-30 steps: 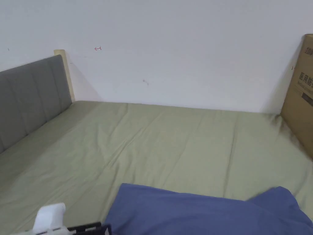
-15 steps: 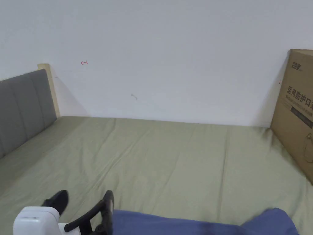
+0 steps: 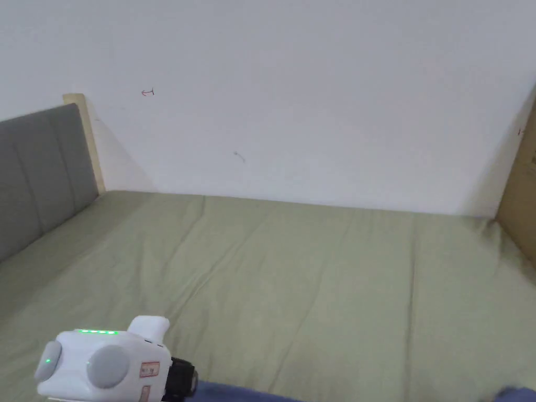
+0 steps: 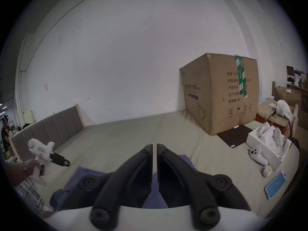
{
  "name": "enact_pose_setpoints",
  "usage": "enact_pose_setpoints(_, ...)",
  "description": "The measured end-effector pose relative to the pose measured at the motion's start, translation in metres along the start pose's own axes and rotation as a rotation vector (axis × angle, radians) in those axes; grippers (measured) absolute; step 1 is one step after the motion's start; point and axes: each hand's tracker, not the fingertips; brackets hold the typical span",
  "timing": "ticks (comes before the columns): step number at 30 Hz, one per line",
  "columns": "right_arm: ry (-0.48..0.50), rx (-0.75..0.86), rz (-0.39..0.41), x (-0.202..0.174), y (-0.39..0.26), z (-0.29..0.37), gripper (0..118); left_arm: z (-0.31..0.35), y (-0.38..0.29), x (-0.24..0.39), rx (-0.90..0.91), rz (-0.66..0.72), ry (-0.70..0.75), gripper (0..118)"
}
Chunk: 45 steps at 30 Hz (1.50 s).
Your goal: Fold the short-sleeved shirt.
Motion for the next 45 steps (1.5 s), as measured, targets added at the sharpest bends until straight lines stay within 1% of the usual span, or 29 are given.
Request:
enact_pose_setpoints(1, 0.008, -0.017, 0.005, 0.002, -0.003, -0.004, 6, -0.018, 0.002, -0.005, -0.008, -0.012, -0.009, 105)
enact_pose_setpoints(2, 0.008, -0.031, 0.011, 0.003, -0.005, -0.007, 6, -0.031, 0.001, -0.007, -0.01, -0.024, -0.017, 103)
enact_pose_setpoints(4, 0.009, -0.061, 0.021, -0.002, -0.011, -0.01, 6, -0.057, 0.005, -0.006, -0.013, -0.07, 0.04, 103)
enact_pose_setpoints(6, 0.023, -0.099, 0.02, 0.0, -0.016, -0.015, 6, -0.08, 0.007, -0.007, -0.02, -0.071, 0.017, 104)
enact_pose_setpoints(7, 0.029, -0.119, 0.023, -0.004, -0.018, -0.016, 6, -0.093, 0.008, -0.008, -0.046, -0.072, 0.008, 112)
enact_pose_setpoints(9, 0.035, -0.149, 0.034, -0.004, -0.022, -0.02, 6, -0.118, 0.0, -0.011, -0.114, -0.059, 0.006, 117)
enact_pose_setpoints(10, 0.04, -0.161, 0.04, -0.003, -0.024, -0.022, 6, -0.117, -0.005, -0.01, -0.025, -0.084, -0.051, 117)
enact_pose_setpoints(12, 0.045, -0.172, 0.05, -0.005, -0.026, -0.022, 6, -0.118, -0.01, -0.005, -0.018, -0.103, 0.005, 118)
enact_pose_setpoints(15, 0.058, -0.186, 0.047, -0.002, -0.029, -0.026, 6, -0.105, -0.008, -0.005, -0.012, -0.084, 0.009, 118)
enact_pose_setpoints(16, 0.069, -0.196, 0.042, 0.0, -0.029, -0.029, 6, -0.099, -0.007, 0.0, -0.018, -0.093, 0.026, 114)
enact_pose_setpoints(17, 0.074, -0.203, 0.036, 0.001, -0.029, -0.031, 6, -0.093, -0.007, 0.003, -0.011, -0.118, 0.046, 107)
enact_pose_setpoints(18, 0.084, -0.211, 0.019, 0.004, -0.028, -0.034, 6, -0.083, -0.007, 0.007, 0.018, -0.15, 0.062, 95)
enact_pose_setpoints(19, 0.087, -0.213, 0.008, 0.007, -0.028, -0.035, 6, -0.074, -0.009, 0.011, 0.045, -0.173, 0.075, 71)
enact_pose_setpoints(21, 0.084, -0.215, -0.011, 0.013, -0.027, -0.041, 6, -0.06, -0.014, 0.015, 0.054, -0.189, 0.055, 17)
enact_pose_setpoints(22, 0.079, -0.218, -0.017, 0.016, -0.027, -0.046, 6, -0.06, -0.017, 0.017, 0.047, -0.201, 0.049, 5)
enact_pose_setpoints(23, 0.077, -0.226, -0.026, 0.021, -0.026, -0.052, 6, -0.055, -0.019, 0.019, 0.054, -0.228, 0.078, 5)
enact_pose_setpoints(26, 0.069, -0.343, -0.099, 0.048, -0.025, -0.094, 6, -0.027, -0.019, 0.021, 0.16, -0.241, 0.041, 3)
enact_pose_setpoints(27, 0.051, -0.398, -0.142, 0.062, -0.024, -0.114, 6, -0.015, -0.017, 0.019, 0.181, -0.203, -0.026, 3)
enact_pose_setpoints(30, -0.006, -0.566, -0.278, 0.096, -0.029, -0.17, 6, 0.012, -0.019, 0.026, 0.221, -0.192, -0.026, 3)
enact_pose_setpoints(31, -0.03, -0.622, -0.274, 0.103, -0.028, -0.185, 6, 0.019, -0.02, 0.028, 0.232, -0.198, -0.028, 3)
enact_pose_setpoints(32, -0.064, -0.642, -0.261, 0.108, -0.029, -0.198, 15, 0.024, -0.022, 0.03, 0.235, -0.204, -0.033, 3)
enact_pose_setpoints(33, -0.095, -0.669, -0.254, 0.113, -0.029, -0.212, 42, 0.029, -0.023, 0.032, 0.238, -0.213, -0.038, 3)
enact_pose_setpoints(34, -0.117, -0.689, -0.227, 0.118, -0.029, -0.226, 96, 0.032, -0.024, 0.034, 0.238, -0.222, -0.044, 3)
enact_pose_setpoints(35, -0.14, -0.705, -0.226, 0.131, -0.032, -0.24, 118, 0.034, -0.025, 0.035, 0.237, -0.228, -0.05, 3)
enact_pose_setpoints(37, -0.222, -0.817, -0.174, 0.139, -0.038, -0.267, 117, 0.038, -0.026, 0.038, 0.232, -0.239, -0.054, 3)
enact_pose_setpoints(40, -0.252, -0.886, -0.147, 0.149, -0.055, -0.292, 117, 0.043, -0.03, 0.05, 0.232, -0.253, -0.051, 3)
enact_pose_setpoints(42, -0.214, -0.925, -0.124, 0.146, -0.063, -0.303, 117, 0.042, -0.03, 0.052, 0.221, -0.264, -0.046, 3)
enact_pose_setpoints(44, -0.173, -0.978, -0.072, 0.138, -0.068, -0.31, 113, 0.04, -0.031, 0.053, 0.206, -0.27, -0.029, 3)
enact_pose_setpoints(45, -0.193, -0.992, -0.006, 0.133, -0.073, -0.313, 113, 0.037, -0.031, 0.053, 0.198, -0.268, -0.02, 3)
